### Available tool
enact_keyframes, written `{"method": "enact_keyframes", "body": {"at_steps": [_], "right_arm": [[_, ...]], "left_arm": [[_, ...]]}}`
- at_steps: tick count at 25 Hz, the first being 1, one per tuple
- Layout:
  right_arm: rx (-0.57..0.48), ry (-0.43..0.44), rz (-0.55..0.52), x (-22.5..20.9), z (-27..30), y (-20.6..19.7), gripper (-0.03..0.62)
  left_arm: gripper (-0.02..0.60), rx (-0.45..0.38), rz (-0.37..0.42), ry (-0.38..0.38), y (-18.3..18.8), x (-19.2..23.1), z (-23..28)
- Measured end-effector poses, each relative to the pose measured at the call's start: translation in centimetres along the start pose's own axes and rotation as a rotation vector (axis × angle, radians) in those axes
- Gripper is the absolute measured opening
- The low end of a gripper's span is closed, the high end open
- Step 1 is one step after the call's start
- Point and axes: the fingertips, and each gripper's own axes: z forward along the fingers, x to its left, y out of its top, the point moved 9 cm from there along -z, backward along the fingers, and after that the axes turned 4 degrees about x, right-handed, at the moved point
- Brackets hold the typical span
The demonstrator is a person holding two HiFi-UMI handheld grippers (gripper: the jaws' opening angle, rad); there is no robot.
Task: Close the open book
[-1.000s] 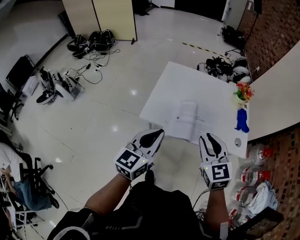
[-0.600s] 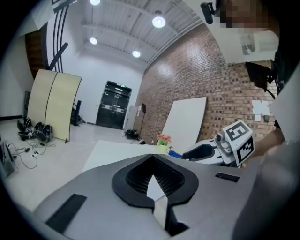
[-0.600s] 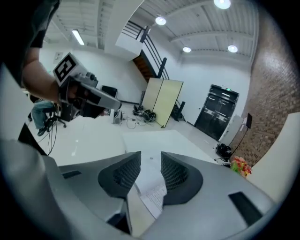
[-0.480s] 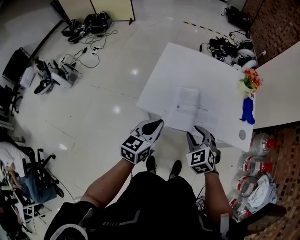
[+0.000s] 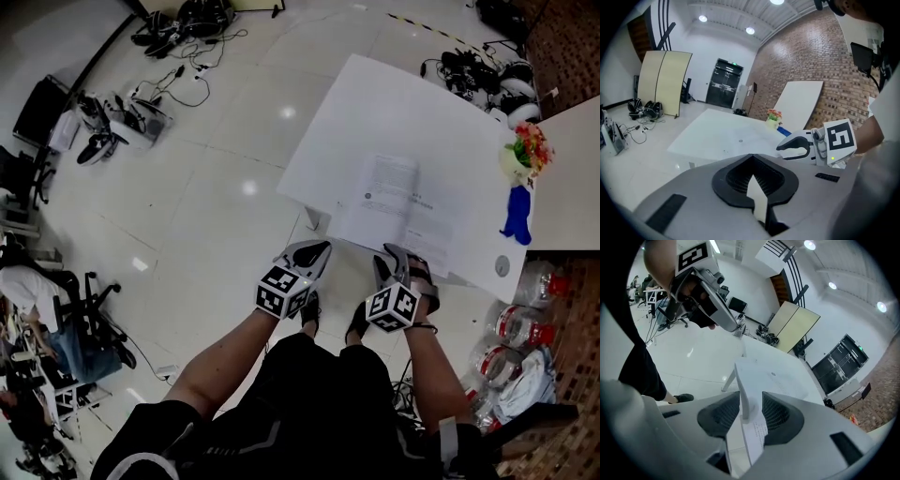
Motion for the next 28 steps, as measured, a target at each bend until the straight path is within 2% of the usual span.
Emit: {"method": "enact_keyframes", "body": {"at_steps": [5,13,17,19,22,25,28], "right_arm": [[0.023,-0.032,-0.012,0.1,1.4,-0.2,0.109],[0.044,-0.084,-0.113,0.9,2.5,0.4,0.107],[0.027,-0.107,-0.104,0.9,2.4,0.4,0.107],[0.001,-0.128,-0.074,0.8,1.8,0.7,0.103],[-0.051,-0.178,0.01,0.9,0.4,0.4,0.051],[-0.071,-0.223,0.093,1.1,-0.9,-0.5,0.037],[-0.117,-0.241,0.266,0.7,-2.0,-1.8,0.028]], "left_arm": [[-0.005,0.017,0.005,0.02,-1.0,0.4,-0.4],[-0.005,-0.003,0.009,0.005,-0.6,0.1,-0.2],[-0.005,-0.007,0.01,-0.003,-0.4,0.2,-0.1],[-0.005,-0.007,0.013,-0.006,-0.2,0.4,-0.1],[-0.005,0.001,0.025,-0.007,0.0,0.4,-0.1],[-0.005,0.01,0.039,-0.009,0.6,0.2,-0.3],[-0.005,0.01,0.061,-0.026,1.5,-0.3,0.0]]}}
